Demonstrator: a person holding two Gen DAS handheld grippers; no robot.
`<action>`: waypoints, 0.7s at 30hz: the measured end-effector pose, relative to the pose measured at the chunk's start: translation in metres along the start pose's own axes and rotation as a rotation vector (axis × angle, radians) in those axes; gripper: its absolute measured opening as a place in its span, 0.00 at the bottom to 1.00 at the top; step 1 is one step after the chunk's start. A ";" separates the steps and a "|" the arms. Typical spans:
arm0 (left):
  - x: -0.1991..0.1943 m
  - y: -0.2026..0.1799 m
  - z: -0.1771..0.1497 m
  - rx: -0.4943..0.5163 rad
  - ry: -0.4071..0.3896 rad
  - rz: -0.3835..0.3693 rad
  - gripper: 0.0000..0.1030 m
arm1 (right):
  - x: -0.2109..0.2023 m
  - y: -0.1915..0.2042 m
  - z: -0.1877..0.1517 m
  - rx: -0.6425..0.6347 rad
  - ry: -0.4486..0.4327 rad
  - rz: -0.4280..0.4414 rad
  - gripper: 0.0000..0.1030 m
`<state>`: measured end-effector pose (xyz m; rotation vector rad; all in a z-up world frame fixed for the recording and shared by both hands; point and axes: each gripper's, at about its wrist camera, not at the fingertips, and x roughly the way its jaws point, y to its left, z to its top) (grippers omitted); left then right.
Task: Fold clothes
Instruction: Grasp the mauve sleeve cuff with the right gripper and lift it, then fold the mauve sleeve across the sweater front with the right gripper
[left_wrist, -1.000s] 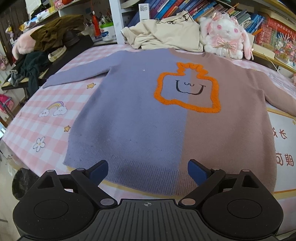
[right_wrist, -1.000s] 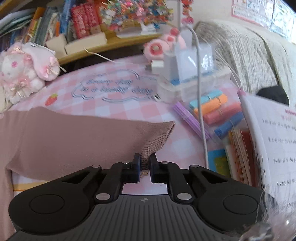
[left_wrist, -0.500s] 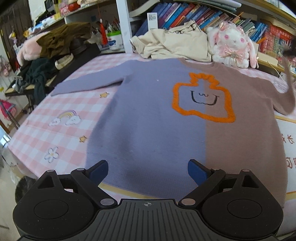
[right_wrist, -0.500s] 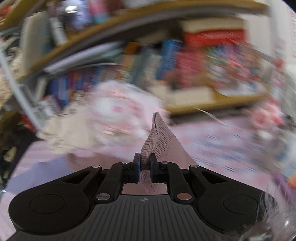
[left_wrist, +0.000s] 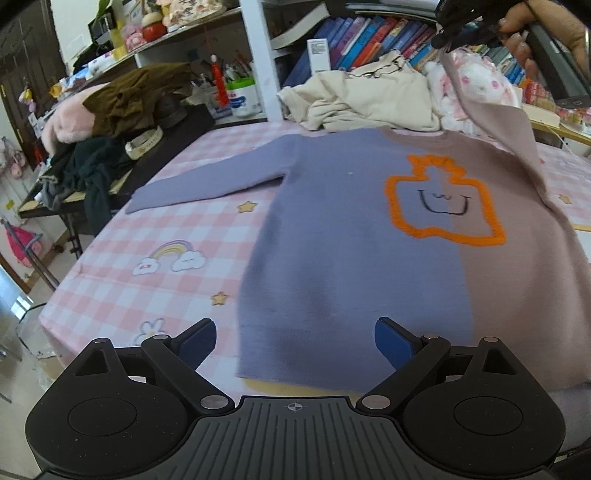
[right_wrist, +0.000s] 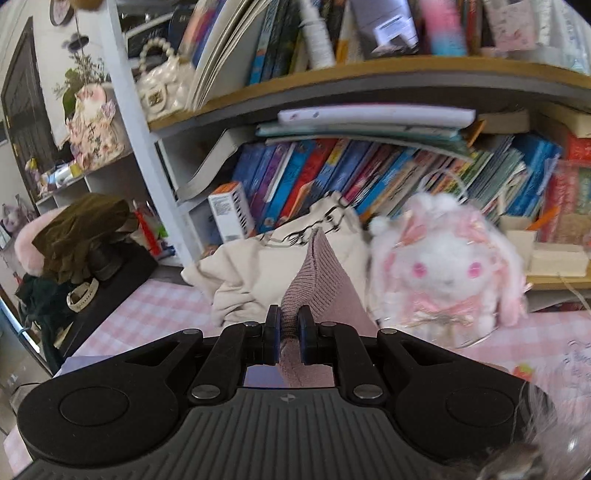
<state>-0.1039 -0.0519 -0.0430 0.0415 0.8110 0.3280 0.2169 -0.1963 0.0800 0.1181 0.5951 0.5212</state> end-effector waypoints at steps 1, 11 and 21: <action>0.000 0.003 0.000 -0.001 0.001 0.004 0.92 | 0.004 0.003 -0.002 0.001 0.005 0.001 0.09; 0.003 0.021 -0.005 0.025 0.004 0.020 0.92 | 0.034 0.031 -0.020 -0.003 0.096 0.035 0.09; 0.005 0.026 -0.003 0.032 0.000 0.018 0.92 | 0.041 0.032 -0.043 -0.033 0.196 0.136 0.40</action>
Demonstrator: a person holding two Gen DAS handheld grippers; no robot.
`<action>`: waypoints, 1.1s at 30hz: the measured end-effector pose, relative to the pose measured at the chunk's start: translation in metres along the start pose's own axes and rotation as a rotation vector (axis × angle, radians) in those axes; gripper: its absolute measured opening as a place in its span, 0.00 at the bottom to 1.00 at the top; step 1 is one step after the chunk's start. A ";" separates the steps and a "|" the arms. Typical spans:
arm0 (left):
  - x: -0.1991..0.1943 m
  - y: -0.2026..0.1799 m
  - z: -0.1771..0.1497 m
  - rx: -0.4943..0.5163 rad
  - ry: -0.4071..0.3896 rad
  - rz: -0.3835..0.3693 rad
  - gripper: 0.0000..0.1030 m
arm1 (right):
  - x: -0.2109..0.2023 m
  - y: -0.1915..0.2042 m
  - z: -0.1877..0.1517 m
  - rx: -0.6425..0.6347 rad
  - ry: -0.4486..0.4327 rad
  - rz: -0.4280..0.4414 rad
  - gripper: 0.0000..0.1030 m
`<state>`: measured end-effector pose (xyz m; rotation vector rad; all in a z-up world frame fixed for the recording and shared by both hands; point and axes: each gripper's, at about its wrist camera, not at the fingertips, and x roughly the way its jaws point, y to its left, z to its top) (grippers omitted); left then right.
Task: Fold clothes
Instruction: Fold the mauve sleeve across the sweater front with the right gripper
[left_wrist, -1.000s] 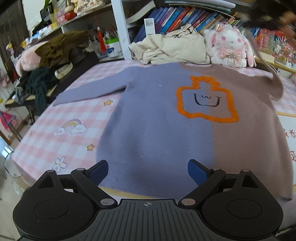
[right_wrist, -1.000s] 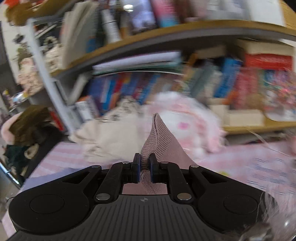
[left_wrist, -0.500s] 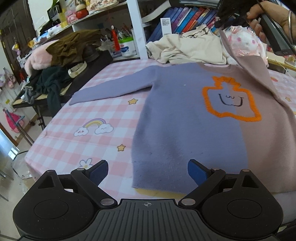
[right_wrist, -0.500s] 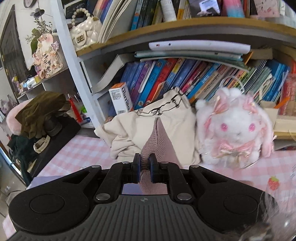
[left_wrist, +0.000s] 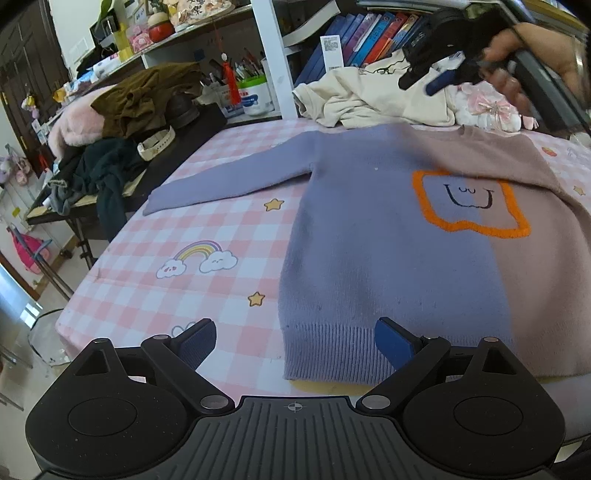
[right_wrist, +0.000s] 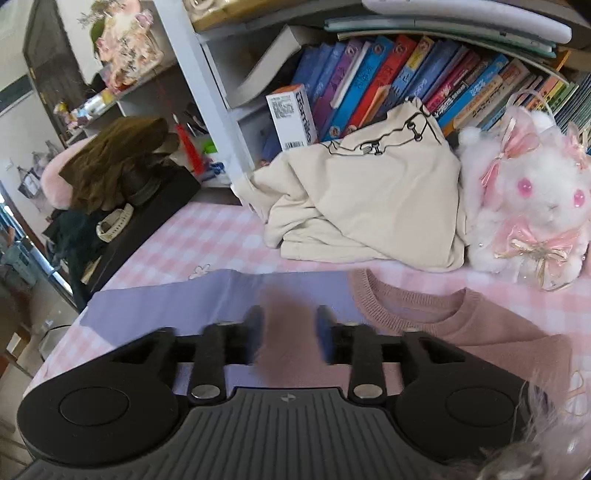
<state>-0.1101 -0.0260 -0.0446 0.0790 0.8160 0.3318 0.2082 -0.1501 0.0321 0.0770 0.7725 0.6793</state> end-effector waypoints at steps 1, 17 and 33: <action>0.000 0.000 0.001 0.001 -0.005 0.001 0.92 | -0.007 -0.003 -0.002 0.003 -0.010 0.004 0.40; 0.043 0.011 0.007 -0.085 0.066 -0.094 0.91 | -0.130 -0.101 -0.155 0.107 0.237 -0.202 0.48; 0.063 0.017 0.006 -0.242 0.096 -0.112 0.48 | -0.108 -0.124 -0.158 0.112 0.191 -0.250 0.01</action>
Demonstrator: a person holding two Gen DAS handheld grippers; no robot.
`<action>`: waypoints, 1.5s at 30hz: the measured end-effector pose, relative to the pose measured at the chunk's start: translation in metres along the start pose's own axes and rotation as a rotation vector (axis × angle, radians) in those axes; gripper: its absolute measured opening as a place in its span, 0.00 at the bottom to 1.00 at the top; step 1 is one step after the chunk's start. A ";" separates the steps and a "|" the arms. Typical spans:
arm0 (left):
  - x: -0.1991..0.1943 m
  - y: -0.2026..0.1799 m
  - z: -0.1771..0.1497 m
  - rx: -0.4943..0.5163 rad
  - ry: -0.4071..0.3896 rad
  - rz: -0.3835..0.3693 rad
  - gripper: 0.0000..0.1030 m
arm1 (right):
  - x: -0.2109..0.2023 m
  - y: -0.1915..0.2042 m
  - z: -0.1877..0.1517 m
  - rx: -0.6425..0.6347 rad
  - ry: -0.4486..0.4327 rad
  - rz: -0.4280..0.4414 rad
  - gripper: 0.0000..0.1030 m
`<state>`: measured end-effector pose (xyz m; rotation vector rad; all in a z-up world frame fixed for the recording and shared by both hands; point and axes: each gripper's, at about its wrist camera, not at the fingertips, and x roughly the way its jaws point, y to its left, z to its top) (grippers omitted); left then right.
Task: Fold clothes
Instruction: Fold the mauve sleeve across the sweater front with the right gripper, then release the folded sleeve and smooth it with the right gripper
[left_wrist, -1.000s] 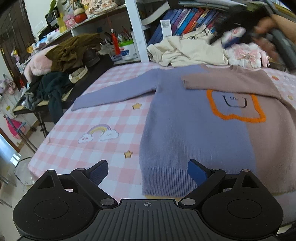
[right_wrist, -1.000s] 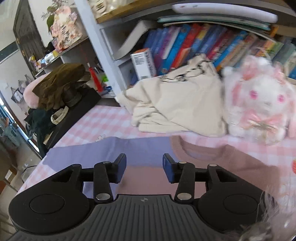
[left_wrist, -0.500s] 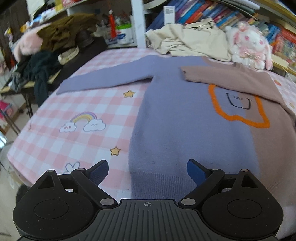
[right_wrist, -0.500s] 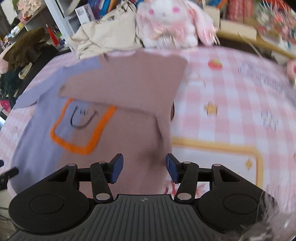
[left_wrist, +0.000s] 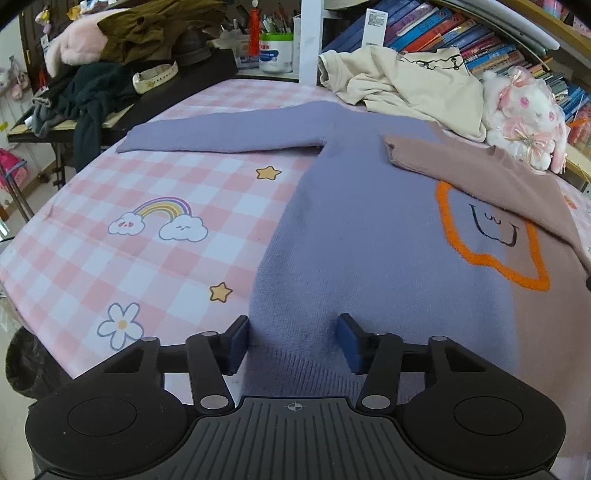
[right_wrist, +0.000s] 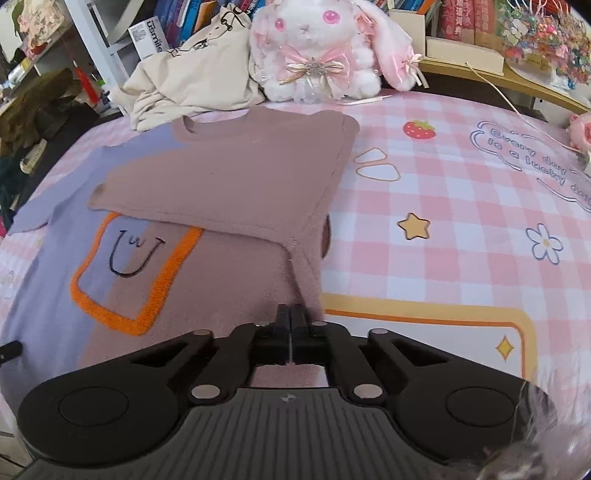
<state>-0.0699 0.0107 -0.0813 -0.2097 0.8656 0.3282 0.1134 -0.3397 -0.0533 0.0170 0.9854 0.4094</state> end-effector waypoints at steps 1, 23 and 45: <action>0.000 0.000 0.001 -0.004 0.001 0.002 0.48 | -0.001 -0.001 -0.001 -0.004 -0.002 -0.008 0.01; -0.023 -0.024 -0.005 -0.012 -0.002 -0.008 0.50 | -0.025 -0.026 -0.023 -0.011 -0.031 -0.032 0.10; -0.021 0.055 0.053 0.079 -0.081 -0.055 0.87 | -0.021 0.147 -0.042 -0.096 -0.039 -0.010 0.87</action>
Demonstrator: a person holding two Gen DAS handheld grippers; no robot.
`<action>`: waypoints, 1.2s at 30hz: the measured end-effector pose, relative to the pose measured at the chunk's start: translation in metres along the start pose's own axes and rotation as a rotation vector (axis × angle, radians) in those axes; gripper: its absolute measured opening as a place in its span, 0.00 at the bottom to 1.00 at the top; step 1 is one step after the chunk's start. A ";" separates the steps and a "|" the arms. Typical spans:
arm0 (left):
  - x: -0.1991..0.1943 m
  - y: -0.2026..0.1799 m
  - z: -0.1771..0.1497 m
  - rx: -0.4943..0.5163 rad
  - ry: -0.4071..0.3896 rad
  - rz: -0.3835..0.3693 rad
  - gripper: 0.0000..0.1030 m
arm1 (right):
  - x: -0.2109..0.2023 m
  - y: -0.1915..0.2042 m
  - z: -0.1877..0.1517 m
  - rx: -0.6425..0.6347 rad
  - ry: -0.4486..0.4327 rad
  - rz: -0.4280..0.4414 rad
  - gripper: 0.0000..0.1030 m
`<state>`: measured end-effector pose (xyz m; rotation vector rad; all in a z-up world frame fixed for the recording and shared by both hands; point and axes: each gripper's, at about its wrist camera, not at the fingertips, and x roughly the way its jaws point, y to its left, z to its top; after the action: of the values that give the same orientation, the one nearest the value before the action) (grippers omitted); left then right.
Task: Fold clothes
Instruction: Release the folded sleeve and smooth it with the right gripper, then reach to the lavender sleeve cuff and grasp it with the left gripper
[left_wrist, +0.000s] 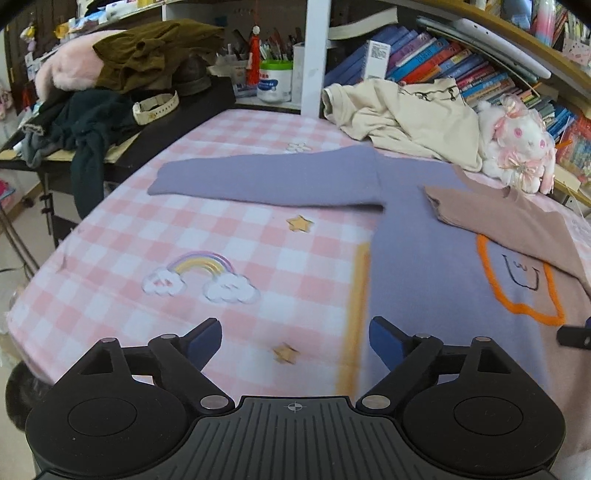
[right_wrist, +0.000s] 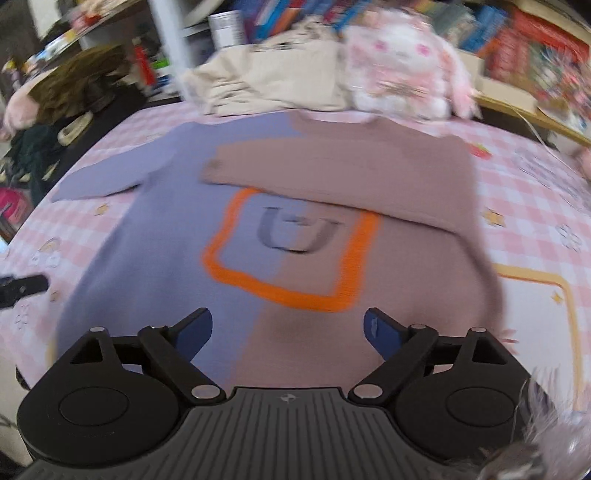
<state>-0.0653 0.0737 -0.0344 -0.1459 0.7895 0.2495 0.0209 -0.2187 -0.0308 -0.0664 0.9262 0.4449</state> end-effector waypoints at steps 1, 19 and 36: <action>0.002 0.007 0.001 0.011 0.001 -0.007 0.87 | 0.003 0.012 0.000 -0.015 0.004 0.003 0.87; 0.056 0.135 0.069 -0.109 -0.086 -0.043 0.85 | 0.020 0.136 0.010 -0.141 -0.019 -0.030 0.87; 0.143 0.175 0.109 -0.399 -0.127 -0.091 0.70 | 0.007 0.124 0.005 -0.095 0.000 -0.197 0.87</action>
<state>0.0577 0.2903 -0.0671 -0.5356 0.5977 0.3247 -0.0208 -0.1026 -0.0164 -0.2418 0.8884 0.3057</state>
